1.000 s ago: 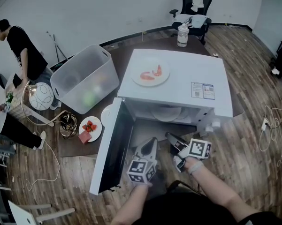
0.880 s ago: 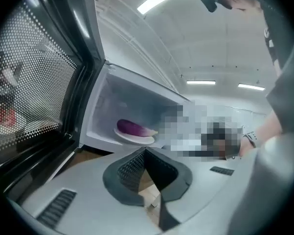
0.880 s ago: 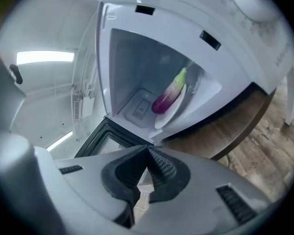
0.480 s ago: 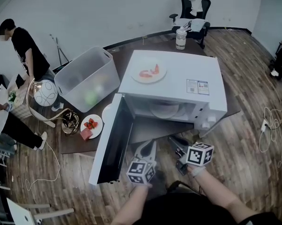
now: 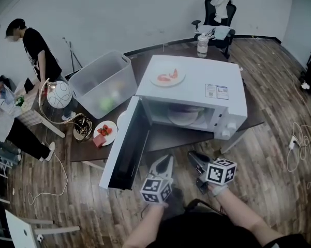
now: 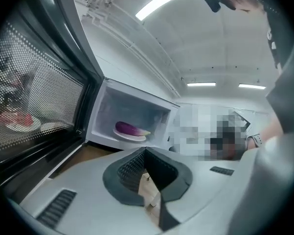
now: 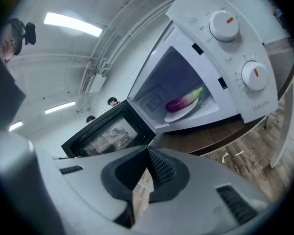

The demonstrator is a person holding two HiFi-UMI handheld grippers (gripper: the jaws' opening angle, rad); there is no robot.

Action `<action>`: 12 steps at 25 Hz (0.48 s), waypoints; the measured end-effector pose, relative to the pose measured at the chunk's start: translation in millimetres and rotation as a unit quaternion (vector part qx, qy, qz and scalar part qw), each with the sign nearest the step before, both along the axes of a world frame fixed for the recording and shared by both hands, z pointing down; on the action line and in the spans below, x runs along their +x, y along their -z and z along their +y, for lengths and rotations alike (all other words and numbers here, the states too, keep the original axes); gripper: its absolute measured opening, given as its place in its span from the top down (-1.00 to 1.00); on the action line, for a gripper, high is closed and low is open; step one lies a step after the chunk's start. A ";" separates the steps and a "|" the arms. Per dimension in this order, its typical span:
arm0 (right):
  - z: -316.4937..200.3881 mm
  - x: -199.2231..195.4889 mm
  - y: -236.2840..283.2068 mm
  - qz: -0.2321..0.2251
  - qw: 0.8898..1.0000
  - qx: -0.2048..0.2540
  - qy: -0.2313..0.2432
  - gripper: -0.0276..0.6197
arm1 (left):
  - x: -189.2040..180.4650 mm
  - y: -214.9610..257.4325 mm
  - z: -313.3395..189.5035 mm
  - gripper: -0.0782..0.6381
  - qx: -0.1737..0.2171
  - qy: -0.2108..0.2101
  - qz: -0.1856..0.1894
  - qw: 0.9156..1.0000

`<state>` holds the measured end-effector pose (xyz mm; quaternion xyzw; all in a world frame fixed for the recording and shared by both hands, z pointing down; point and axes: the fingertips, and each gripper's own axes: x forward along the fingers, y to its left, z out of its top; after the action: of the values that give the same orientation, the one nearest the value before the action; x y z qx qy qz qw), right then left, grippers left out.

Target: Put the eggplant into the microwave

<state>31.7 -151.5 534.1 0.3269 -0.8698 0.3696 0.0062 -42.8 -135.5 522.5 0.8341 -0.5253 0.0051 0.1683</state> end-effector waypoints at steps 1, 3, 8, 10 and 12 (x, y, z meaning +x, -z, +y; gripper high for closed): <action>3.5 0.4 -0.1 0.000 1.000 0.001 0.001 0.92 | 0.4 0.4 3.5 0.78 0.001 0.001 0.000 1.000; 10.9 0.2 0.8 0.000 1.000 0.003 0.004 0.92 | 0.7 1.7 10.5 0.78 0.003 0.004 0.000 1.000; 28.0 0.6 2.2 0.001 1.000 0.002 0.006 0.92 | 2.7 6.4 29.1 0.78 0.010 0.012 0.001 1.000; 34.3 0.8 3.0 0.003 1.000 0.005 0.008 0.92 | 4.8 7.0 38.3 0.78 0.012 0.013 0.000 1.000; 41.8 0.1 3.7 0.006 1.000 0.009 0.013 0.92 | 6.0 6.7 48.0 0.78 0.012 0.014 -0.001 1.000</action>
<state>31.8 -109.6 530.4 0.3182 -0.8772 0.3593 0.0130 -36.8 -87.6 515.8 0.8288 -0.5368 -0.0025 0.1580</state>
